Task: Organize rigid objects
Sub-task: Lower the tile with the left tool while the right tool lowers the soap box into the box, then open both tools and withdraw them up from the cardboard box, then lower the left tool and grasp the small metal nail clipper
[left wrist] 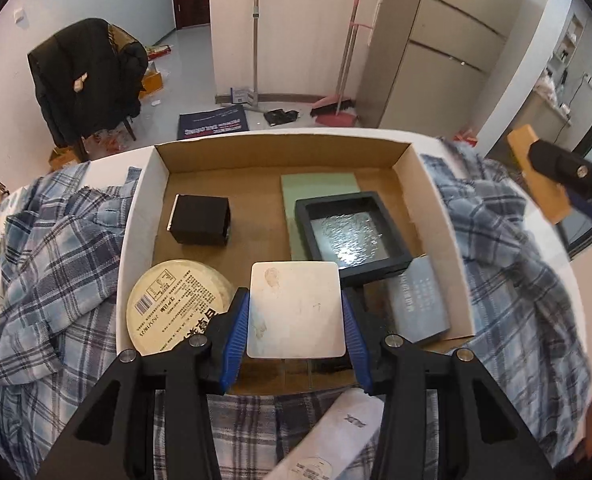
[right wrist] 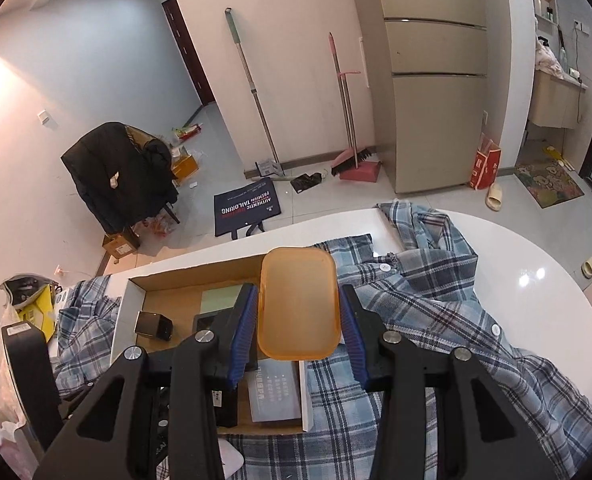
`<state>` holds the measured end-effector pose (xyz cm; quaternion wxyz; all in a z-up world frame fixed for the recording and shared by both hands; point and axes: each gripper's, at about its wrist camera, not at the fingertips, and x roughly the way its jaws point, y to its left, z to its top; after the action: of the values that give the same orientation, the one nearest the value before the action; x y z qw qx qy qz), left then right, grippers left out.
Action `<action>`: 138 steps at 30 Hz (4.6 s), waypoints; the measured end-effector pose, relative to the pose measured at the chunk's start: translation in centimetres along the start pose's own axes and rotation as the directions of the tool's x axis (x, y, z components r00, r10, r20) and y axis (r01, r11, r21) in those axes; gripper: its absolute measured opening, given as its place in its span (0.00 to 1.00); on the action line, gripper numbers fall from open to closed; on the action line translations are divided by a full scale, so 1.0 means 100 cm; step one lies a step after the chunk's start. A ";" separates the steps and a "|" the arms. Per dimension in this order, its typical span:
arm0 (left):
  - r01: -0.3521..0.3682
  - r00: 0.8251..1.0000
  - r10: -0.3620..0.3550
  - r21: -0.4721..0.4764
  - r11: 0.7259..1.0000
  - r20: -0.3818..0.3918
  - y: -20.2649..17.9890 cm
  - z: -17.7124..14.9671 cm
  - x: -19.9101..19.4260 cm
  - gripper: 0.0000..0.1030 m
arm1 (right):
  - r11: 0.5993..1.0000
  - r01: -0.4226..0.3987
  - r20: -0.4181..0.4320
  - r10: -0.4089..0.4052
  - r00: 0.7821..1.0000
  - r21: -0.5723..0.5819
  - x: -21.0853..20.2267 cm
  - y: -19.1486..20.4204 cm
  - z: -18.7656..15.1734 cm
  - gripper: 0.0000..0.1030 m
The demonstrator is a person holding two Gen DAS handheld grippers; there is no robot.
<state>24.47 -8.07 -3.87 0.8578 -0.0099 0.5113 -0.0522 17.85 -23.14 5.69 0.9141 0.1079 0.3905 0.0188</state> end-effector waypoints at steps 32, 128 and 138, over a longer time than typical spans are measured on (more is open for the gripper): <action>-0.001 1.000 0.002 0.016 1.000 -0.025 -0.010 -0.001 0.018 0.50 | 1.000 -0.022 -0.002 0.022 1.000 0.022 -0.003 -0.003 0.004 0.39; 0.148 0.980 -0.175 0.251 0.957 0.091 0.072 -0.161 -0.048 0.10 | 0.930 -0.107 -0.082 0.083 0.993 -0.352 -0.051 0.044 -0.151 0.78; 0.136 0.986 -0.156 0.260 0.956 0.057 0.071 -0.161 -0.040 0.13 | 0.930 -0.110 -0.080 0.087 0.993 -0.350 -0.050 0.043 -0.151 0.78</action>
<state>9.04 -0.07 -8.54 0.8647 0.0609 0.4647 -0.1806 3.73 -16.75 0.03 0.9038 -0.0394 0.4033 0.1378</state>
